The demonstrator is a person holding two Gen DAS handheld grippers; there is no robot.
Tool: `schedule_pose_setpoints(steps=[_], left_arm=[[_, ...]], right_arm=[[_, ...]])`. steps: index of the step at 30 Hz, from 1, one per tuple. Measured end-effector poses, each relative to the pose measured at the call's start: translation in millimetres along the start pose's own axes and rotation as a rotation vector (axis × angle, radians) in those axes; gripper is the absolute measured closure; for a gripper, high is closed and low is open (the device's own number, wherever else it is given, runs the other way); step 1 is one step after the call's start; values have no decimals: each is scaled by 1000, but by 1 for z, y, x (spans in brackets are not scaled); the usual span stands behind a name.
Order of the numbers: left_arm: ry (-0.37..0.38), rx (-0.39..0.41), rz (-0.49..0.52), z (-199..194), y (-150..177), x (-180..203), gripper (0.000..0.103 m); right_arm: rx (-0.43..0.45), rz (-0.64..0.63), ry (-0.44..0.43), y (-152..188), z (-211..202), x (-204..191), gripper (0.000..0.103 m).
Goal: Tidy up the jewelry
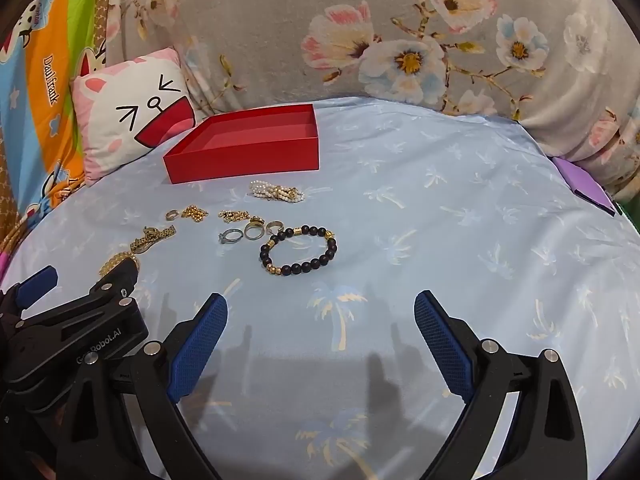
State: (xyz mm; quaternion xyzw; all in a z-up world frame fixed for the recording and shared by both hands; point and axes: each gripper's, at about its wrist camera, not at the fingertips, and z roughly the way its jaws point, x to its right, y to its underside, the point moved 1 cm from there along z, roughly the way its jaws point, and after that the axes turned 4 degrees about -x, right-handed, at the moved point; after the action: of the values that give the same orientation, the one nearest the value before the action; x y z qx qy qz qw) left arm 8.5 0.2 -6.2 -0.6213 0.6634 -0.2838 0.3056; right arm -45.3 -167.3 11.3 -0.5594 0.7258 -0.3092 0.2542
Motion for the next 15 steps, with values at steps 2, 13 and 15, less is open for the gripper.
schedule_pose_setpoints(steps=[2,13,15], left_arm=[[-2,-4,2,1,0,0,6],[-20,-5,15,6,0,1,6],[-18,0,15,2,0,0,6]], right_arm=[[-1,0,1,-1,1,-2,10],[0,-1,1,3,2,0,10],[-1,-1,1,3,3,0,10]])
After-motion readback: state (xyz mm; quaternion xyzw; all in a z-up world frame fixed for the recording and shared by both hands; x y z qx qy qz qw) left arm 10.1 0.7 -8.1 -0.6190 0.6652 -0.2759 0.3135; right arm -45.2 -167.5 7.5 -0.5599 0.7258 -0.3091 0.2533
